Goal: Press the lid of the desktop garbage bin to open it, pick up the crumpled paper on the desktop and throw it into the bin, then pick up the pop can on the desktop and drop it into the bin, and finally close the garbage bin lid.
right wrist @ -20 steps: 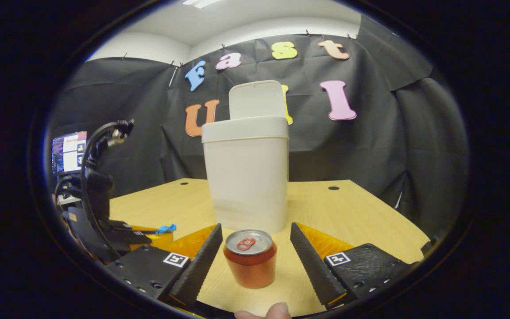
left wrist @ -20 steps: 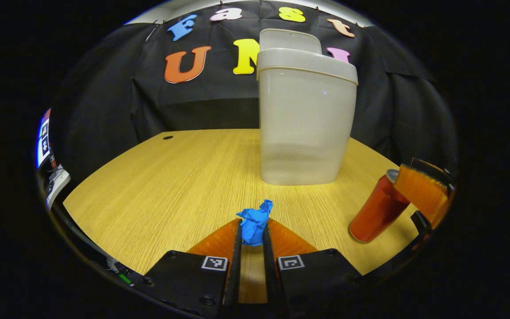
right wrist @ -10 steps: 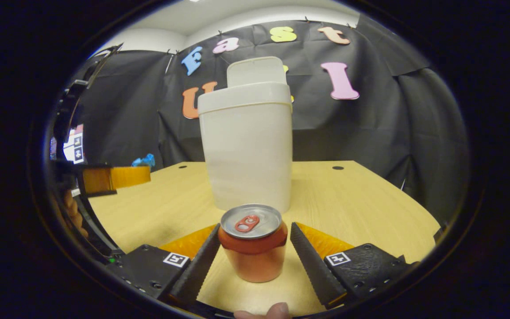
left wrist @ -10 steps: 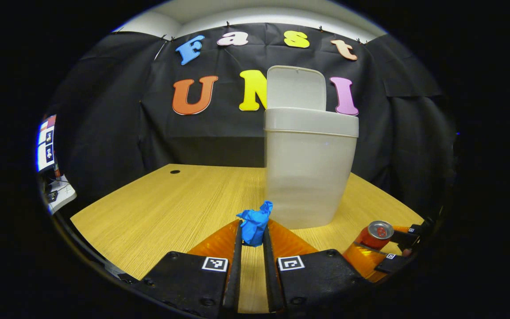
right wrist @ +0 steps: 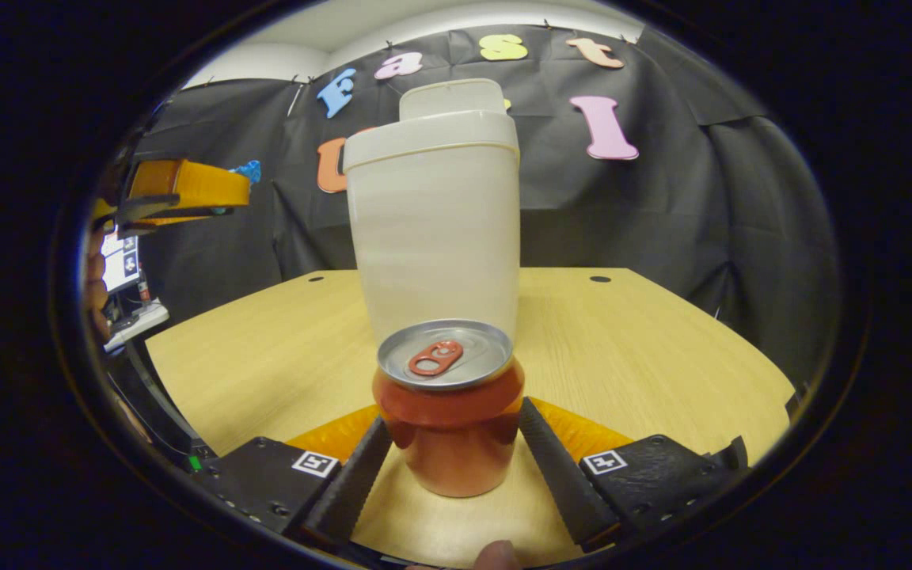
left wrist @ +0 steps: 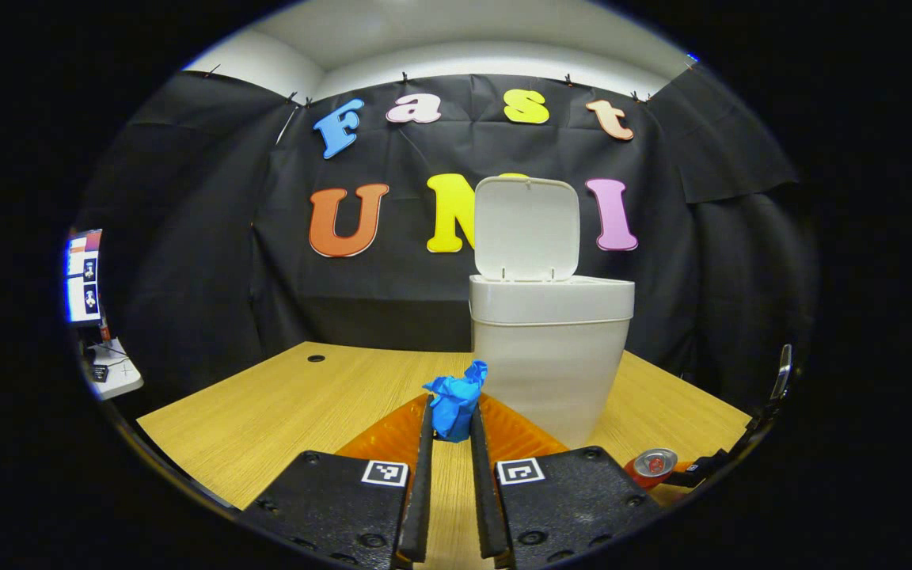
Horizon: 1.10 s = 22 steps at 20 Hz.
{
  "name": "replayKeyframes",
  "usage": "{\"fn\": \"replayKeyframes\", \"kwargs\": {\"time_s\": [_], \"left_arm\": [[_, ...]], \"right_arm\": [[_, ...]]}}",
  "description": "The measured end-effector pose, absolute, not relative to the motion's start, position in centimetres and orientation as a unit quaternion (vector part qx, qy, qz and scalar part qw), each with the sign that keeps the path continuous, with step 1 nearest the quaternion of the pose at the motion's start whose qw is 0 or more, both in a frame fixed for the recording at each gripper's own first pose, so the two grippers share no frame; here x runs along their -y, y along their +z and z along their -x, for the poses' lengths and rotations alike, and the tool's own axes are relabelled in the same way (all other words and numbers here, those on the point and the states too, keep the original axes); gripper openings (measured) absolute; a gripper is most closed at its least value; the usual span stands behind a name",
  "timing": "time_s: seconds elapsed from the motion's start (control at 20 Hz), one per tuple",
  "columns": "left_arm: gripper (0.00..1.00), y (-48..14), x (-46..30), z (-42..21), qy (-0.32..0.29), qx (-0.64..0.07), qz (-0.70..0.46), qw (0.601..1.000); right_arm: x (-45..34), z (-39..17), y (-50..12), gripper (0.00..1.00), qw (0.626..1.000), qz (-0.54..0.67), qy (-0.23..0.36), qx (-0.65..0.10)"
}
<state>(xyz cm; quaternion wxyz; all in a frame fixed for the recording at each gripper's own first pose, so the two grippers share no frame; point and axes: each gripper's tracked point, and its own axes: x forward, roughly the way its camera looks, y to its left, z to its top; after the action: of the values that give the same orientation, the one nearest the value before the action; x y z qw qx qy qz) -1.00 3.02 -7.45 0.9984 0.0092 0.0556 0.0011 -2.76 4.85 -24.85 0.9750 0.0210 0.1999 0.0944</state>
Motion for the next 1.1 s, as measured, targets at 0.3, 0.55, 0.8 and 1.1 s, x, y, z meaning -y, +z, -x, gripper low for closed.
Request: {"fn": "replayKeyframes", "kwargs": {"time_s": [0.3,0.55,0.8,1.1], "left_arm": [[0.27,-3.9,-3.0,0.0,-0.006,-0.031,-0.014,0.999],[0.27,-1.9,-3.3,-2.2,-0.008,-0.022,-0.003,1.0],[0.27,1.9,-2.1,-7.4,-0.024,-0.008,0.001,1.0],[0.27,4.8,1.6,-12.2,-0.065,-0.01,0.024,0.998]], "right_arm": [[-5.0,3.1,-24.3,0.81,0.973,-0.027,0.106,-0.203],[-4.9,3.0,-21.1,0.81,0.977,-0.025,0.116,-0.178],[-2.7,2.3,-18.7,0.81,0.98,-0.031,0.108,-0.165],[0.1,1.7,-16.8,0.81,0.984,-0.044,0.089,-0.148]]}}
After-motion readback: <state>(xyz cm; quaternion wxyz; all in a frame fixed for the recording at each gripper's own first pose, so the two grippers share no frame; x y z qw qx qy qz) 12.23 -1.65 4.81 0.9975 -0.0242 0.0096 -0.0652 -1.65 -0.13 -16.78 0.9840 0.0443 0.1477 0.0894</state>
